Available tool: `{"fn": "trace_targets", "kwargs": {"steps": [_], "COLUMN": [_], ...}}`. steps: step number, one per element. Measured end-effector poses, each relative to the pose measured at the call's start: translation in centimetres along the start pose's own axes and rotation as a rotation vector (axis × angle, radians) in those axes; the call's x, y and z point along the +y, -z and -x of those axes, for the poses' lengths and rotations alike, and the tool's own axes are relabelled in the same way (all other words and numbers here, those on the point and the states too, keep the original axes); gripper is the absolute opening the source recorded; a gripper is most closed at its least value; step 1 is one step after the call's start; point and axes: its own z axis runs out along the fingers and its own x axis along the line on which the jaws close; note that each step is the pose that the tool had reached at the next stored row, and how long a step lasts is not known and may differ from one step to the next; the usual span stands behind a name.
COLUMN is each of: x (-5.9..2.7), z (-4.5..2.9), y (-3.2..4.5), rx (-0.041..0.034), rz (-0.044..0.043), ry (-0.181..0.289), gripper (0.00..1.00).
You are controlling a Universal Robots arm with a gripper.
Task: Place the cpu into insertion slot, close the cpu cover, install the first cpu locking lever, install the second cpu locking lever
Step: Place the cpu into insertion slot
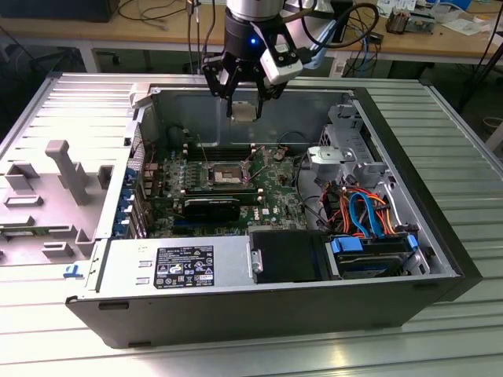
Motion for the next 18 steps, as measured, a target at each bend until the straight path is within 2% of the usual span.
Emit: {"fn": "trace_targets", "kwargs": {"steps": [6, 8, 18], "x": [-0.01, -0.06, -0.07], "z": [0.0, 0.01, 0.02], "y": [-0.1, -0.7, -0.85], "rx": [0.0, 0.0001, 0.0], "rz": [-0.0001, -0.0002, -0.0001], "ry": [0.0, 0.0, 0.0], "gripper": [0.54, 0.54, 0.54]}}
